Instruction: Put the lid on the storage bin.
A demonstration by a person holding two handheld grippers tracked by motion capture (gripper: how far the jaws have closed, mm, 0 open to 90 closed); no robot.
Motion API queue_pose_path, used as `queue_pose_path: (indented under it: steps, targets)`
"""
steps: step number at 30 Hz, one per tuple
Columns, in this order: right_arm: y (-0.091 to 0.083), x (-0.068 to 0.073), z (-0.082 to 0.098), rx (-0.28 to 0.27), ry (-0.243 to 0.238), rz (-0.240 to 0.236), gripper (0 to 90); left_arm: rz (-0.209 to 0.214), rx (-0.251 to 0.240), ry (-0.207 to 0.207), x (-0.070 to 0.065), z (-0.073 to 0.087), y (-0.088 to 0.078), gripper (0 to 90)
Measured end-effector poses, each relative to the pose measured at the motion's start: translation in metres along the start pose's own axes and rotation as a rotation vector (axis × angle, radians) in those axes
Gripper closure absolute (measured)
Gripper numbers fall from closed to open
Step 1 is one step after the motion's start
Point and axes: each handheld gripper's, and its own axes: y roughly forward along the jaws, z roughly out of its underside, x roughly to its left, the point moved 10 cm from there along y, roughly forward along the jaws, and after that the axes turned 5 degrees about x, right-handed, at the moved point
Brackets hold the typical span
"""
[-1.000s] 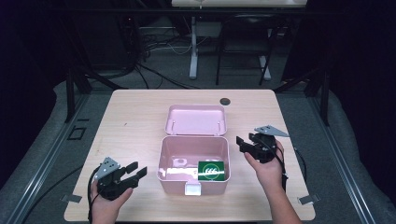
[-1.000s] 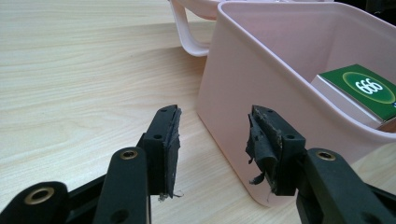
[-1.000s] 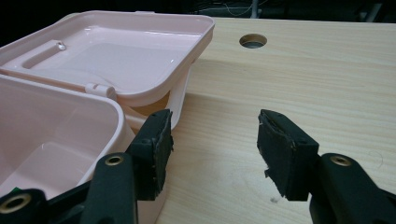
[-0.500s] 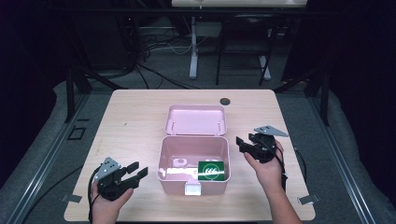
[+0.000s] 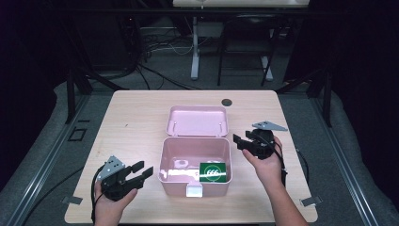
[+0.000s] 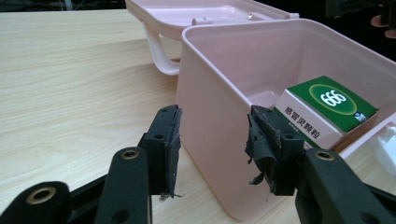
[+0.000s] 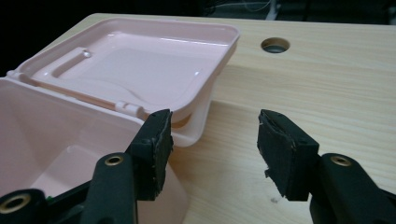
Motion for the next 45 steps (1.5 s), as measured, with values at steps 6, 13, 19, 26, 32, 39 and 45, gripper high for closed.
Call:
queue_pose_path:
  steps: [6,13,19,26,32,39,45]
  targets:
    - [0.004,0.009,-0.011,0.05,0.004,-0.053,45.3,0.008,-0.002,0.015,-0.006,-0.006,0.001,55.6]
    - [0.013,0.01,-0.025,0.117,0.022,-0.06,50.5,0.037,0.004,0.031,-0.014,-0.009,0.007,55.9]
    - [0.02,0.01,-0.035,0.16,0.018,-0.042,52.7,0.046,0.012,0.046,-0.018,-0.01,0.012,57.7]
    - [0.03,0.007,-0.046,0.196,0.028,-0.027,55.4,0.049,0.036,0.072,-0.023,-0.008,0.02,63.8]
    - [0.042,0.002,-0.051,0.243,0.055,-0.011,57.5,0.046,0.045,0.098,-0.026,-0.005,0.022,68.2]
    - [0.058,-0.005,-0.059,0.288,0.056,0.028,60.1,0.044,0.048,0.103,-0.026,-0.005,0.022,69.1]
    - [0.07,-0.007,-0.059,0.343,0.072,0.052,66.0,0.04,0.034,0.103,-0.026,-0.006,0.022,70.4]
